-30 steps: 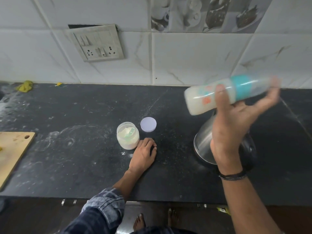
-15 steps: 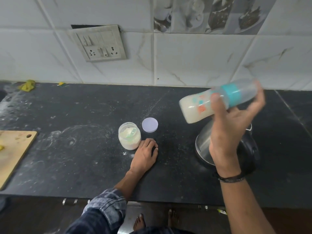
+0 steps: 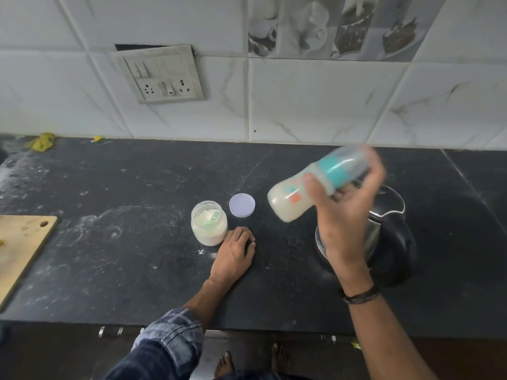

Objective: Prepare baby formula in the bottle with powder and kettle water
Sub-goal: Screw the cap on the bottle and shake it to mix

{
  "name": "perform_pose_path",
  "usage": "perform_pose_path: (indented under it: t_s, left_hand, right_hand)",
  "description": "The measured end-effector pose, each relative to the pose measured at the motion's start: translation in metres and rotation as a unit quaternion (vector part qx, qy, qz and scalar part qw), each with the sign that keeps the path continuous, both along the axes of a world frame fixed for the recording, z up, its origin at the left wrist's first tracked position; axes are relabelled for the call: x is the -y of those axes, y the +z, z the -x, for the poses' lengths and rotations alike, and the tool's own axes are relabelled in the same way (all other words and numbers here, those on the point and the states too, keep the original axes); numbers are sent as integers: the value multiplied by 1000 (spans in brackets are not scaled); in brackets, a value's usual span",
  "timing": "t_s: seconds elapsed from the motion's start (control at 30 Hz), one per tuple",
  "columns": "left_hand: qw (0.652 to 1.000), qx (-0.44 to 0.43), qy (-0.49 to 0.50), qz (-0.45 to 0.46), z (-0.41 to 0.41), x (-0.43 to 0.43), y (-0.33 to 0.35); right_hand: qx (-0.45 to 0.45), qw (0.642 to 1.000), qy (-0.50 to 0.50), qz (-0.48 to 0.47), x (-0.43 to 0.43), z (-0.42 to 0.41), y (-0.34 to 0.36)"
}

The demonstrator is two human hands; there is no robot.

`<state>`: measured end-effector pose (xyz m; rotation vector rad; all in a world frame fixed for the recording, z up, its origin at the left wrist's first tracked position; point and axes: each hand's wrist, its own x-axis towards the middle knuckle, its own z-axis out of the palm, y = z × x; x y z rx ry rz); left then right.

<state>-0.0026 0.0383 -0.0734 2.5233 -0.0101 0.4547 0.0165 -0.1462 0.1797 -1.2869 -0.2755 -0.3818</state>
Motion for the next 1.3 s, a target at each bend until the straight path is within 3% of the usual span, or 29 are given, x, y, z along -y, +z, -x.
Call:
perform_pose_path:
  t_s: [0.07,0.23,0.37,0.57,0.7,0.87,0.9,1.03,1.2,1.3]
  left_hand:
    - [1000,-1,-2,1,0,0,0]
    - [1000,1,-3,2,-1,0,0]
    - [1000,-1,-6,2,0,-1,-1]
    - [1000,4,-2,2,-2,-1,-1]
    - [1000,1,-5,4,0,-1,0]
    - [1000,2,-3,-1,-1,0,-1]
    - [1000,1,-4,-3,-1,0,-1]
    - [1000,-1,-5,-4,-1,-1,-1]
    - [1000,3,2,-4,-1,1,2]
    - [1000,4,0,-4,0,1,2]
  right_hand:
    - [3,1000,17,2,-1,6,0]
    - [136,978,-148,-62,1,7,7]
    - [30,999,23,28,-1,1,-5]
    - [106,986,-125,-42,-1,1,-5]
    - [29,998,-1,51,-5,-2,-13]
    - [143,977,-155,-41,1,4,1]
    - [131,978,-156,-33,1,2,-1]
    - [30,996,4,80,3,0,-10]
    - [117,986,-117,-7,9,10,1]
    - [78,994,-59,40,0,9,-10]
